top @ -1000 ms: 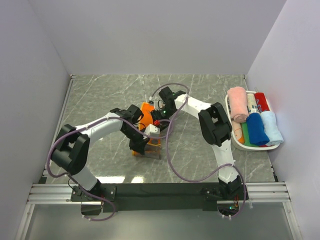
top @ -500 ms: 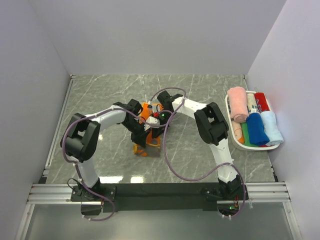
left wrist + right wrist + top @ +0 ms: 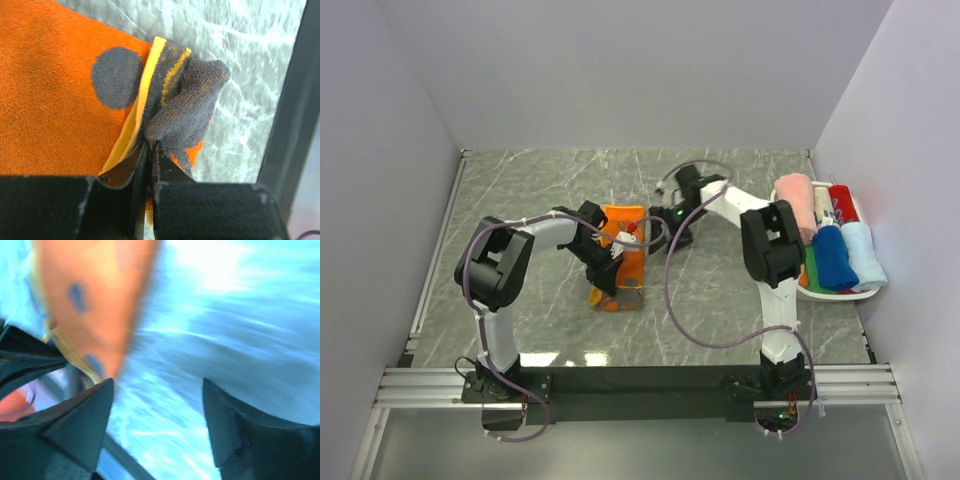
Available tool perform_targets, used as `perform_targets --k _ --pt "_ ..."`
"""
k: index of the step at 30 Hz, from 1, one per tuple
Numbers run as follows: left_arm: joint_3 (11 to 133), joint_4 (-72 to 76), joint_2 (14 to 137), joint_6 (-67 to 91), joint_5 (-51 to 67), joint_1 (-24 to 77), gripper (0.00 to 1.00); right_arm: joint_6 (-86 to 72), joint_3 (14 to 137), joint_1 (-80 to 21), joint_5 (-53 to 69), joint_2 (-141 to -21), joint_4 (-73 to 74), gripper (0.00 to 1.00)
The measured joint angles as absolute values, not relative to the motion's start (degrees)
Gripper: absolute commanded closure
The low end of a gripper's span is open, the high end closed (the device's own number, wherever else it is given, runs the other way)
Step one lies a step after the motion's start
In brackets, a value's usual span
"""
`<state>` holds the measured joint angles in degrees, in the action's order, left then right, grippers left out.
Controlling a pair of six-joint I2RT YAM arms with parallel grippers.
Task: Roll the towels
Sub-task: Roll the towel
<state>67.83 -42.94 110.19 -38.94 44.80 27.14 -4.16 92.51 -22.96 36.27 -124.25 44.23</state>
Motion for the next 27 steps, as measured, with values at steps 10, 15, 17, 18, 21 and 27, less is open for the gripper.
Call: perform_targets --k 10,15,17,18,21,27 --pt "78.78 -47.99 120.25 -27.16 48.71 25.76 0.94 -0.03 89.12 -12.32 31.57 -109.08 43.62 0.21" --pt "87.2 -53.32 127.33 -23.77 52.23 24.16 0.91 3.38 85.1 -11.64 30.17 -98.1 43.27 0.27" --pt "90.45 -56.18 129.86 -23.81 53.32 23.49 0.89 5.1 83.37 -11.79 30.98 -95.09 43.51 0.34" --pt "92.55 -58.24 131.61 -24.32 54.0 23.09 0.89 5.76 82.76 -11.92 31.27 -94.3 43.53 0.42" --pt "97.89 -64.18 135.85 -26.04 55.64 22.33 0.87 7.68 79.26 -13.37 31.46 -92.12 42.78 0.56" --pt "101.91 -69.93 139.33 -29.8 57.36 21.71 0.85 11.49 75.44 -24.14 27.97 -91.05 42.57 0.62"
